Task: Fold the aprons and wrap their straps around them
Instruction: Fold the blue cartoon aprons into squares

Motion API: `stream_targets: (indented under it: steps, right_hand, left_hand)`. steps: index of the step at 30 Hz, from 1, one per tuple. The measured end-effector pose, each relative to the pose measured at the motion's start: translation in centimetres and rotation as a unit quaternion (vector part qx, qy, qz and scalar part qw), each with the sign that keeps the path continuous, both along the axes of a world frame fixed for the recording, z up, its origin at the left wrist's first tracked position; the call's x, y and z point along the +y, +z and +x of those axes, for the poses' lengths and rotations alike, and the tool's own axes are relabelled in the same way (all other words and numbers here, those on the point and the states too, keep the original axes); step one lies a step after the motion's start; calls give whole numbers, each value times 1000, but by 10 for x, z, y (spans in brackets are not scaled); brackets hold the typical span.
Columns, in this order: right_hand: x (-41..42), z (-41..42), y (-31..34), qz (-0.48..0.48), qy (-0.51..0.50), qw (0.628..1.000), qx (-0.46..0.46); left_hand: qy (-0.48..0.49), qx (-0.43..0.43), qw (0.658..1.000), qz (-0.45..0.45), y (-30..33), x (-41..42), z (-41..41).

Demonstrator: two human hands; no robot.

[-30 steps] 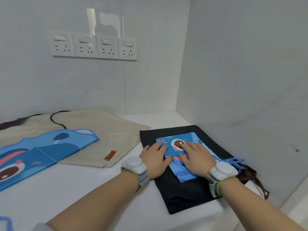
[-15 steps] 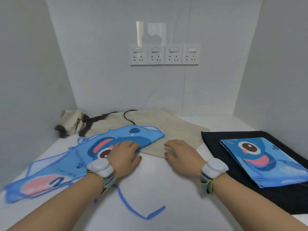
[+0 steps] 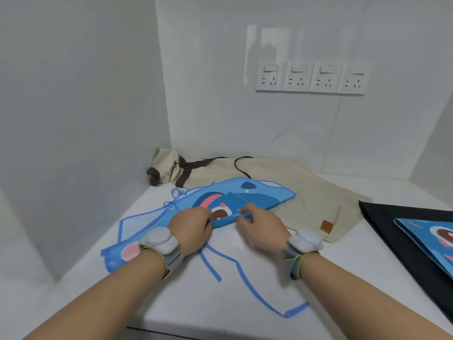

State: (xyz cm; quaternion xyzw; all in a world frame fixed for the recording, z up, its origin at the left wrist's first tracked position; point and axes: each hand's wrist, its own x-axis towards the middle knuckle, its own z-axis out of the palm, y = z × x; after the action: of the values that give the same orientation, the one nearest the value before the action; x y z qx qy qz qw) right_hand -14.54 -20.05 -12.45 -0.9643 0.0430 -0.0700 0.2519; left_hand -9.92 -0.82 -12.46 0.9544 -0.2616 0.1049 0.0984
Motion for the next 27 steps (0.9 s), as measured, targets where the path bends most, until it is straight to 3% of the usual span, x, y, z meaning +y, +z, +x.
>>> stream_targets:
  steps: [9, 13, 17, 19, 23, 27]
  right_hand:
    - [-49, -12, 11, 76, -72, 994, -22]
    - [-95, -33, 19, 73, -55, 995, -26]
    - [-125, -47, 15, 33, -49, 998, 12]
    - [-128, -48, 10, -30, -53, 998, 5]
    - [-94, -47, 11, -74, 19, 995, -70]
    - [-37, -43, 8, -101, 91, 990, -32]
  left_hand:
    - [-176, 119, 974, -79, 17, -93, -61]
    - [-145, 98, 972, -157, 19, -96, -52]
    - [-51, 6, 997, -57, 0, -74, -19]
    - [-20, 27, 998, -49, -17, -64, -12]
    - [-30, 71, 988, -134, -35, -53, -6]
    - [-55, 131, 966, -216, -33, -43, -2]
